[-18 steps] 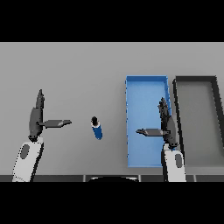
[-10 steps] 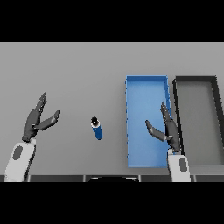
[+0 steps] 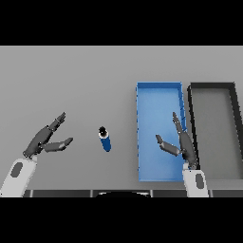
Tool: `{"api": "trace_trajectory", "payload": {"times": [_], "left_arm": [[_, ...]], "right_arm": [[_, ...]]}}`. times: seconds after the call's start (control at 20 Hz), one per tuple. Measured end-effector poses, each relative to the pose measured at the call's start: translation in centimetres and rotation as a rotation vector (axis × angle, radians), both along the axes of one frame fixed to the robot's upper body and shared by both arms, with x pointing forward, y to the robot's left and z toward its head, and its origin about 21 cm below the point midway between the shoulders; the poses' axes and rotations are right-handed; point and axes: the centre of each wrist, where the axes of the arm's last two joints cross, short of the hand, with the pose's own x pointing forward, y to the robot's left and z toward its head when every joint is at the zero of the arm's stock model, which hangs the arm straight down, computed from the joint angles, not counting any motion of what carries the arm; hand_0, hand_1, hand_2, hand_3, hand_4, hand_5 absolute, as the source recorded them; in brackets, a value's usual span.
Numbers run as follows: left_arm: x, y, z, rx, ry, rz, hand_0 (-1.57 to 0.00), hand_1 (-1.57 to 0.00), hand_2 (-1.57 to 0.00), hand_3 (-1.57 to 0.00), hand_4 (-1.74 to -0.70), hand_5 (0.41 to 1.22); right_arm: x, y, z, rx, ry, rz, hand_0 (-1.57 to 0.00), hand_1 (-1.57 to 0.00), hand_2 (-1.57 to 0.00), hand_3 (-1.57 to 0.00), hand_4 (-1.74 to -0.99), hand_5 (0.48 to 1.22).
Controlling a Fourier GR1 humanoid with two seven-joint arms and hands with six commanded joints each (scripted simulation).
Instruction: Pick up the blue pipe and place it into the blue bin.
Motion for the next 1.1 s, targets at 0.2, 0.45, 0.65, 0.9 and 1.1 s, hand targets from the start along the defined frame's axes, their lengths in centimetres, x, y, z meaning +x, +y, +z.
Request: {"api": "trace_trajectory", "payload": {"times": [0.2, 0.45, 0.65, 0.9, 1.1], "left_arm": [[-1.0, -2.5, 0.5, 0.012, 0.043, -0.125, 0.0, 0.0, 0.0, 0.0, -1.2, 0.523], [-1.2, -5.9, -0.6, 0.032, 0.093, -0.222, 0.0, 0.0, 0.0, 0.0, -1.21, 0.488], [-1.0, -8.8, -2.2, 0.011, 0.062, -0.242, 0.0, 0.0, 0.0, 0.0, -1.22, 0.491], [-0.2, -11.5, -3.4, -0.013, 0.032, -0.236, 0.0, 0.0, 0.0, 0.0, -1.22, 0.502], [0.7, -13.7, -4.7, -0.015, 0.036, -0.242, 0.0, 0.0, 0.0, 0.0, -1.18, 0.492]], "right_arm": [[0.0, 0.2, 0.1, 0.021, -0.019, 0.023, 0.0, 0.0, 0.0, 0.0, -1.266, 0.633], [0.4, 0.1, 0.2, 0.022, -0.011, 0.02, 0.0, 0.0, 0.0, 0.0, -1.296, 0.651], [-0.1, 0.2, 0.1, 0.014, 0.0, 0.02, 0.0, 0.0, 0.0, 0.0, -1.3, 0.652], [-0.2, 0.5, 0.1, 0.037, -0.005, 0.025, 0.0, 0.0, 0.0, 0.0, -1.318, 0.654], [-0.3, 0.0, 0.2, 0.02, 0.005, 0.007, 0.0, 0.0, 0.0, 0.0, -1.324, 0.662]]}}
